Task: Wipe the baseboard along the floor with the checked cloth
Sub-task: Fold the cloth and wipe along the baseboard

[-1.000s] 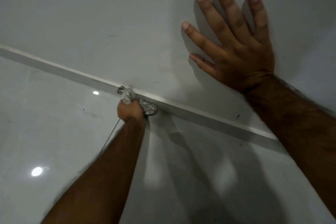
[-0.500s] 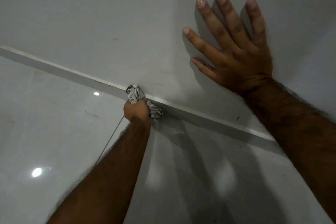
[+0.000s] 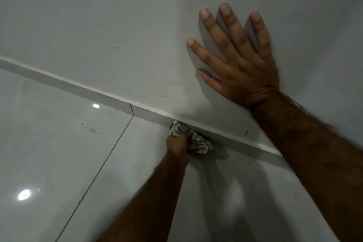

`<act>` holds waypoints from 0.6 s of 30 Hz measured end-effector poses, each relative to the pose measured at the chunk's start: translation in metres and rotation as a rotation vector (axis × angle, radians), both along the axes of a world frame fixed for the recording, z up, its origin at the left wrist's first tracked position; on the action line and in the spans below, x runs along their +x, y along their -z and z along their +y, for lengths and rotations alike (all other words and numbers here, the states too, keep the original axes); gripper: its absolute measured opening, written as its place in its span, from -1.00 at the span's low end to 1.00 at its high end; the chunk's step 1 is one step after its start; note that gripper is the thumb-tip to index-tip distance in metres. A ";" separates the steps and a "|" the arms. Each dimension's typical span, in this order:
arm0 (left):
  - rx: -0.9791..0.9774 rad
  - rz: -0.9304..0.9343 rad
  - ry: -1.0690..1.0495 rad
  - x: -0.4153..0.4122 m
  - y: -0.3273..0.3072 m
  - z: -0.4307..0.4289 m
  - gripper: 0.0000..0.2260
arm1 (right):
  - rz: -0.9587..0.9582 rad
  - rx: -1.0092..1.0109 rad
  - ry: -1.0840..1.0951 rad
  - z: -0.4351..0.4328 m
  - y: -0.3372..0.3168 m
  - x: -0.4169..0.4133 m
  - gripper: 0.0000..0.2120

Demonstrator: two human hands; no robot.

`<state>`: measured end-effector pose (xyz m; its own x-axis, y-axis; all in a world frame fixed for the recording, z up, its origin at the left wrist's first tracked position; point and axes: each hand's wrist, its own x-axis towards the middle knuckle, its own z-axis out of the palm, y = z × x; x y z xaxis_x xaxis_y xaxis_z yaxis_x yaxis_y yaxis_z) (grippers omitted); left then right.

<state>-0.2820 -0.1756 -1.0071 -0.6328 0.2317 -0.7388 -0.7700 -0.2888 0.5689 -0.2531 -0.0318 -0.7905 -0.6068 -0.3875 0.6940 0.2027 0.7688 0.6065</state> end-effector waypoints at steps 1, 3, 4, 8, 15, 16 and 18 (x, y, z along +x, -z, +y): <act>0.004 0.002 -0.016 -0.007 -0.002 -0.006 -0.88 | -0.001 0.002 0.001 0.000 -0.001 0.000 -0.44; -0.001 -0.016 -0.154 -0.032 -0.009 -0.021 -0.89 | -0.003 0.003 -0.002 0.002 -0.002 0.000 -0.43; -0.008 -0.024 -0.256 -0.048 -0.013 -0.028 -0.84 | -0.006 0.001 0.002 0.002 -0.002 0.000 -0.43; -0.062 0.030 -0.382 -0.085 -0.026 -0.047 -0.61 | -0.010 -0.013 0.008 -0.002 -0.001 -0.001 -0.44; 0.076 -0.057 0.142 -0.030 -0.031 -0.026 -0.89 | -0.033 -0.006 0.017 0.000 -0.001 0.000 -0.43; 0.073 -0.042 0.143 -0.029 -0.033 -0.030 -0.83 | -0.050 -0.006 0.018 0.000 -0.003 0.000 -0.43; 0.072 -0.010 0.174 -0.031 -0.037 -0.038 -0.76 | -0.082 -0.023 0.027 -0.003 -0.005 0.002 -0.43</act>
